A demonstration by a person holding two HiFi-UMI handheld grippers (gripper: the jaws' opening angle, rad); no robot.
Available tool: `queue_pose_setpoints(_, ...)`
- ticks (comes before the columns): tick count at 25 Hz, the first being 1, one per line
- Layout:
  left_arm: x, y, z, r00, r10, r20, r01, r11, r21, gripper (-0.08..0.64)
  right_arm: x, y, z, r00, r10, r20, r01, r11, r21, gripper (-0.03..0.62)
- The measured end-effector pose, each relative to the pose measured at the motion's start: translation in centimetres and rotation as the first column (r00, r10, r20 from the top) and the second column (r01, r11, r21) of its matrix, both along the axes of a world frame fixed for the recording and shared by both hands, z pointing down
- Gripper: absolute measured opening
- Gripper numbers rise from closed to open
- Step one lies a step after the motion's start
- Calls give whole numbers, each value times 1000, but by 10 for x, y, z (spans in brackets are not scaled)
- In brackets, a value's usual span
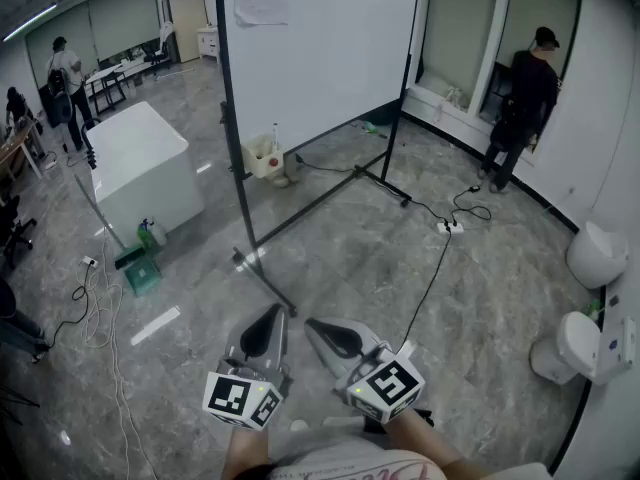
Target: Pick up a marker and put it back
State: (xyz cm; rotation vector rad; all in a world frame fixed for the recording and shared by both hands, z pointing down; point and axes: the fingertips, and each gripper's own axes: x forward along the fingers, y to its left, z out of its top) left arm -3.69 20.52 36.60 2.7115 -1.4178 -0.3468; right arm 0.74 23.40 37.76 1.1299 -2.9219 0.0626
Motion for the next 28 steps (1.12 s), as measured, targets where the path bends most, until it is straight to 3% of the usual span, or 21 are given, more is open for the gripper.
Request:
queue_pose_setpoints(19, 30, -24, 14, 1000, -7, -2, 7, 999, -40, 0, 30, -22, 9, 1000, -29, -4, 29, 999, -16, 0)
queue_pose_setpoints(28, 15, -111, 18, 1000, 10, -5, -11, 999, -39, 0, 17, -110, 17, 1000, 20, -6, -20, 999, -48, 2)
